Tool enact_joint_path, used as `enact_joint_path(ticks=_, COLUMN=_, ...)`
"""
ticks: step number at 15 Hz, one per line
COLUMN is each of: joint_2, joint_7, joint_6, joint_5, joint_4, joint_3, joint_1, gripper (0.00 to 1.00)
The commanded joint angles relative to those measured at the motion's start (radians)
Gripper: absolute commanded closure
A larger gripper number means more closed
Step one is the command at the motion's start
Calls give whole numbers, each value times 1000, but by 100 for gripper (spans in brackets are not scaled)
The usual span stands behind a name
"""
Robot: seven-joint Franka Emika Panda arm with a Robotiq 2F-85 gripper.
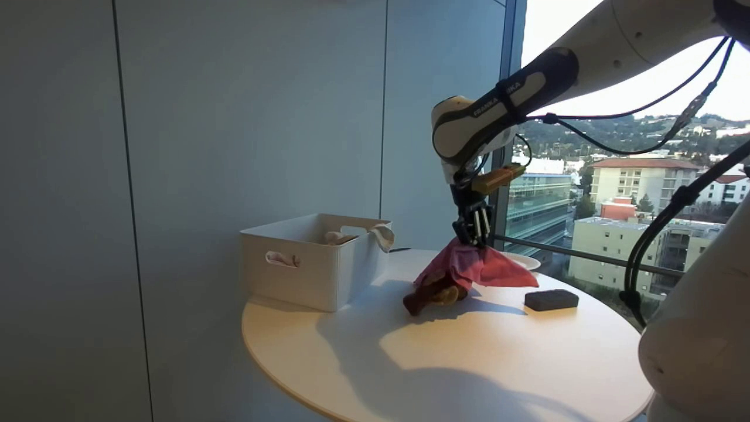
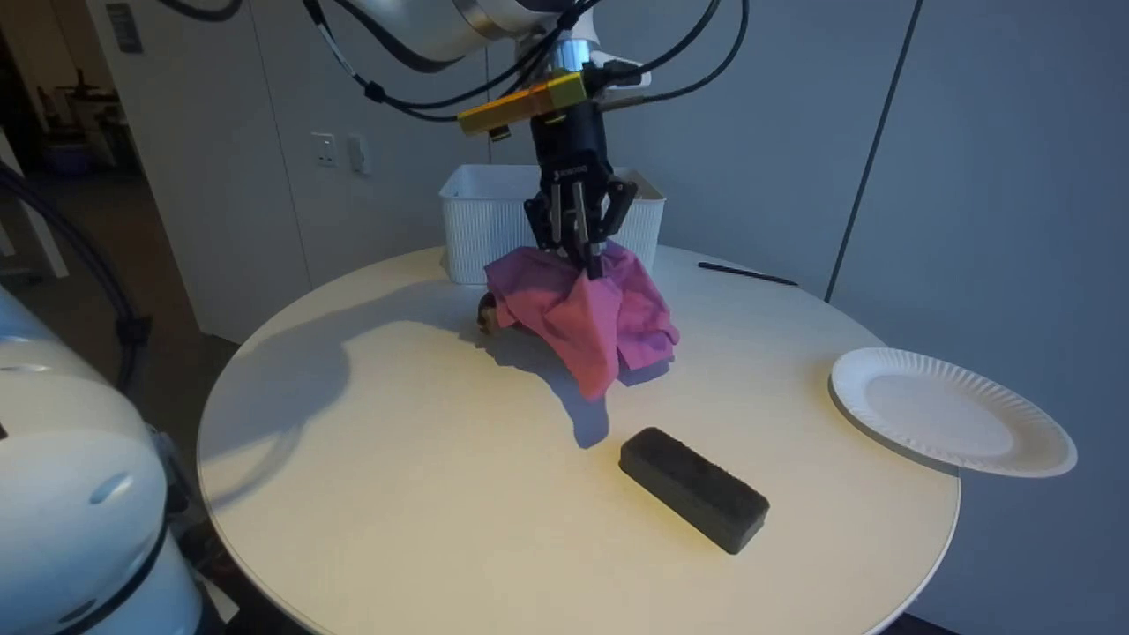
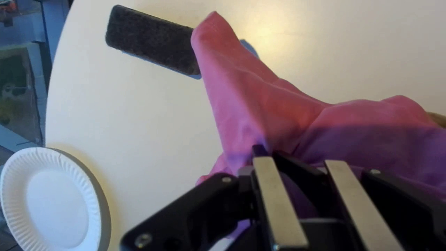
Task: Put two objects on the table, then separate them
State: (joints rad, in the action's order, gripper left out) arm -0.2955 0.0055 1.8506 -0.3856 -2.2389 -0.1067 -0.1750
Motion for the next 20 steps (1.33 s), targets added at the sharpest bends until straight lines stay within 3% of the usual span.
enact_joint_path(ticks=1, joint_2=28, joint_7=59, joint_6=153, joint_5=-54, joint_4=22, joint_3=12, joint_1=10, gripper=97)
enact_joint_path(ticks=7, joint_2=159, joint_7=91, joint_6=413, joint_5=-333, joint_4=47, joint_3=55, joint_1=11, gripper=97)
enact_joint_path(ticks=8, joint_2=199, joint_7=148, joint_6=363, joint_5=-163, joint_4=81, joint_3=37, joint_1=24, gripper=97)
enact_joint_path(ticks=9, joint_2=212, joint_7=205, joint_6=431, joint_5=-183, joint_4=67, joint_3=33, joint_1=16, gripper=64)
enact_joint_path(ticks=10, joint_2=219, joint_7=253, joint_6=483, joint_5=-194, joint_4=56, joint_3=30, joint_1=9, gripper=63)
enact_joint_path(ticks=11, joint_2=186, joint_7=182, joint_6=419, joint_5=-205, joint_4=31, joint_3=34, joint_1=20, gripper=83)
enact_joint_path(ticks=13, joint_2=217, joint_7=228, joint_6=462, joint_5=-204, joint_4=37, joint_3=24, joint_1=19, gripper=67)
enact_joint_path(ticks=14, joint_2=222, joint_7=235, joint_6=468, joint_5=-204, joint_4=39, joint_3=22, joint_1=18, gripper=63)
enact_joint_path(ticks=19, joint_2=222, joint_7=245, joint_6=469, joint_5=-204, joint_4=46, joint_3=21, joint_1=18, gripper=63)
enact_joint_path(ticks=20, joint_2=222, joint_7=245, joint_6=469, joint_5=-204, joint_4=46, joint_3=21, joint_1=18, gripper=38)
